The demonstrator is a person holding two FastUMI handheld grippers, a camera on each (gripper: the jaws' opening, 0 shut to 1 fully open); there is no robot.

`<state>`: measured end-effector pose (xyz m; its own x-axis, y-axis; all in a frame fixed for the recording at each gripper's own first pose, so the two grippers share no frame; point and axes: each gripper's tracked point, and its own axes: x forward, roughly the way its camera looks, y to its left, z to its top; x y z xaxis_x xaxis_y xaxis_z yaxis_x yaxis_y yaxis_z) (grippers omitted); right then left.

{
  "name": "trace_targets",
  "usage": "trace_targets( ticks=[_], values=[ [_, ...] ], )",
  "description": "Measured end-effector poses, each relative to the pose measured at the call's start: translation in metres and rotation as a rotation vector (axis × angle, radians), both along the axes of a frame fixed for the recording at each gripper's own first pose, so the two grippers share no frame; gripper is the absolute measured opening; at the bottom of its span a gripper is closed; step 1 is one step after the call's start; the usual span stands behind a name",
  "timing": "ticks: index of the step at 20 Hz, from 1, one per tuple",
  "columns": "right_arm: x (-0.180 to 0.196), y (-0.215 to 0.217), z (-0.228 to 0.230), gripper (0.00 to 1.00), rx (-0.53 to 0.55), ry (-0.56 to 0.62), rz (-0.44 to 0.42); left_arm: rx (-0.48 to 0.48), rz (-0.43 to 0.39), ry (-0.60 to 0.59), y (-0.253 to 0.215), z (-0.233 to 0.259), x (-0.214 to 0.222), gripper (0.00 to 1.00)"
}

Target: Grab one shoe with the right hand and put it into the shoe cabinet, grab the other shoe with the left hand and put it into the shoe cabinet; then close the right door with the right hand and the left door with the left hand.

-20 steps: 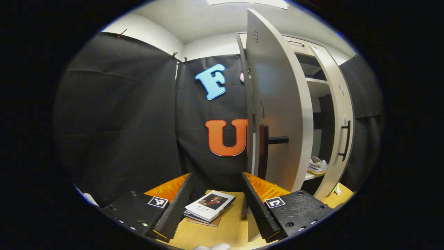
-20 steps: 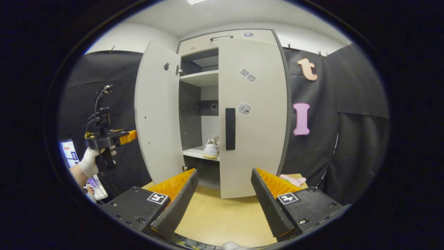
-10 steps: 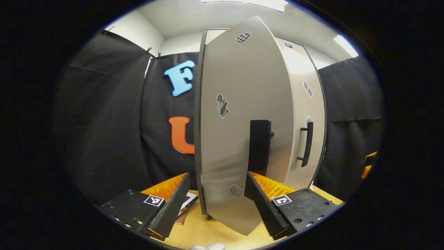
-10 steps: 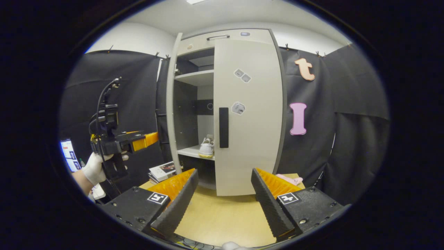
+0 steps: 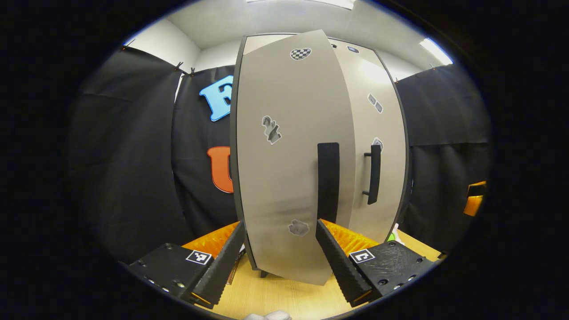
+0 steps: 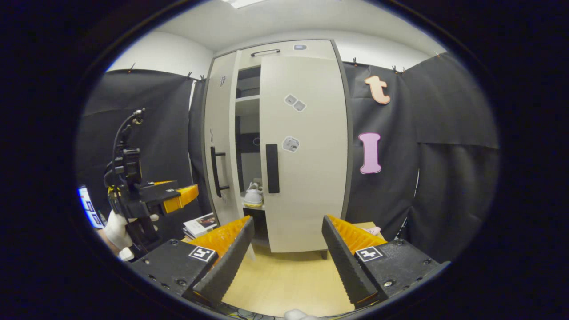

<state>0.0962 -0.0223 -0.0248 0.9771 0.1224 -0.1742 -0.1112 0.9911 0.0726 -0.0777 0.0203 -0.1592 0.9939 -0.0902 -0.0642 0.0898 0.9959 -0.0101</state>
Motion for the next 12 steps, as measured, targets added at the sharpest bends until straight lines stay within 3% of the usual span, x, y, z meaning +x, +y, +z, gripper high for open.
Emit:
trace_targets(
  ticks=[8, 9, 11, 12],
  values=[
    [-0.026, 0.009, 0.015, 0.99, -0.015, -0.044, -0.037, 0.008, -0.015, -0.018, -0.001, 0.015, -0.066, 0.96],
    [-0.031, 0.010, 0.016, 0.99, -0.014, -0.052, -0.048, 0.009, -0.013, -0.022, 0.001, 0.018, -0.079, 1.00],
    [-0.043, 0.009, 0.018, 1.00, -0.019, -0.064, -0.074, 0.007, -0.001, -0.038, 0.007, 0.022, -0.099, 0.96],
    [-0.050, 0.007, 0.019, 1.00, -0.021, -0.070, -0.090, 0.003, 0.005, -0.039, 0.009, 0.019, -0.110, 1.00]
  ],
)
